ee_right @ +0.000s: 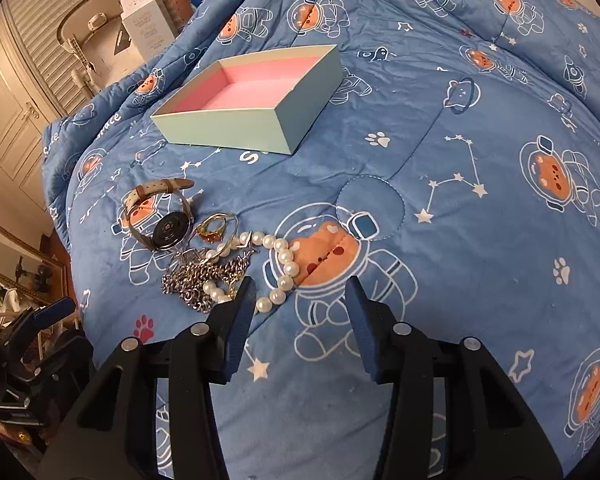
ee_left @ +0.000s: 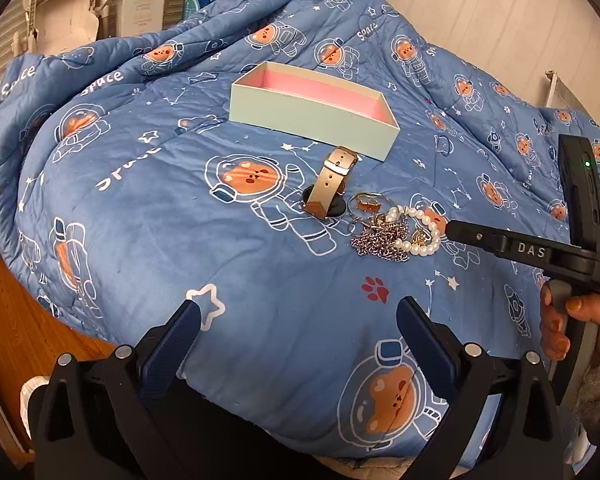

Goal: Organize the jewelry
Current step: 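Move both tools down toward the jewelry pile beside the box, then grasp the beige-strap watch with the left tool while the right tool grasps the pearl necklace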

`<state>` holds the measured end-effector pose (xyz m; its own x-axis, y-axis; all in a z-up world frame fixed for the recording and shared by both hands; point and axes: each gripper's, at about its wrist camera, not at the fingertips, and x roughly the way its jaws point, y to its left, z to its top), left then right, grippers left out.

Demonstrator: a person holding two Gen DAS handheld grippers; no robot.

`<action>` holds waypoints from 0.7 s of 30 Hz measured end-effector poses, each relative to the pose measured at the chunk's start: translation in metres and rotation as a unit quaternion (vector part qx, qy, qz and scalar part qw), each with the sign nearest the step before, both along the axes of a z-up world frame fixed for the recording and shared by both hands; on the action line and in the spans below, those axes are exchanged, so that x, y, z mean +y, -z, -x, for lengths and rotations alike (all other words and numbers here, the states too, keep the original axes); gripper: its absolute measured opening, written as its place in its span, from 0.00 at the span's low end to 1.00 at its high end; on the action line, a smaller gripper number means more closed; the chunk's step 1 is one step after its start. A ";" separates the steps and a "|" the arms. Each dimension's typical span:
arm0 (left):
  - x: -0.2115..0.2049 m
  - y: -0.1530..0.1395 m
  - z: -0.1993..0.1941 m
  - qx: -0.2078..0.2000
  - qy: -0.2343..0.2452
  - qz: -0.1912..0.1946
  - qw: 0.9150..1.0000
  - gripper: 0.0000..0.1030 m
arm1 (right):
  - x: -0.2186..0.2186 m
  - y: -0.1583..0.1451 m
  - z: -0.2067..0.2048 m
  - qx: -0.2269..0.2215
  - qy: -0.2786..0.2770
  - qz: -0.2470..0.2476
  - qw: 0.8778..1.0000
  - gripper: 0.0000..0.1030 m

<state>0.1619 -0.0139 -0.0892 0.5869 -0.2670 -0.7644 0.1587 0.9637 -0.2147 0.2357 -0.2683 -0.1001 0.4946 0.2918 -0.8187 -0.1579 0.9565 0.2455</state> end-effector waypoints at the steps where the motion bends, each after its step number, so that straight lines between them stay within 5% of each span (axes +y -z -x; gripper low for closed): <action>1: -0.001 0.000 -0.003 -0.002 0.002 -0.001 1.000 0.93 | 0.002 0.002 -0.004 0.002 0.000 0.002 1.000 0.40; 16: -0.020 -0.008 -0.060 -0.027 0.022 -0.014 0.999 0.92 | 0.013 0.020 -0.023 0.021 0.002 0.003 1.000 0.25; 21: -0.028 -0.003 -0.073 -0.018 0.032 -0.010 0.999 0.74 | 0.019 0.021 -0.020 0.005 -0.014 0.028 0.999 0.23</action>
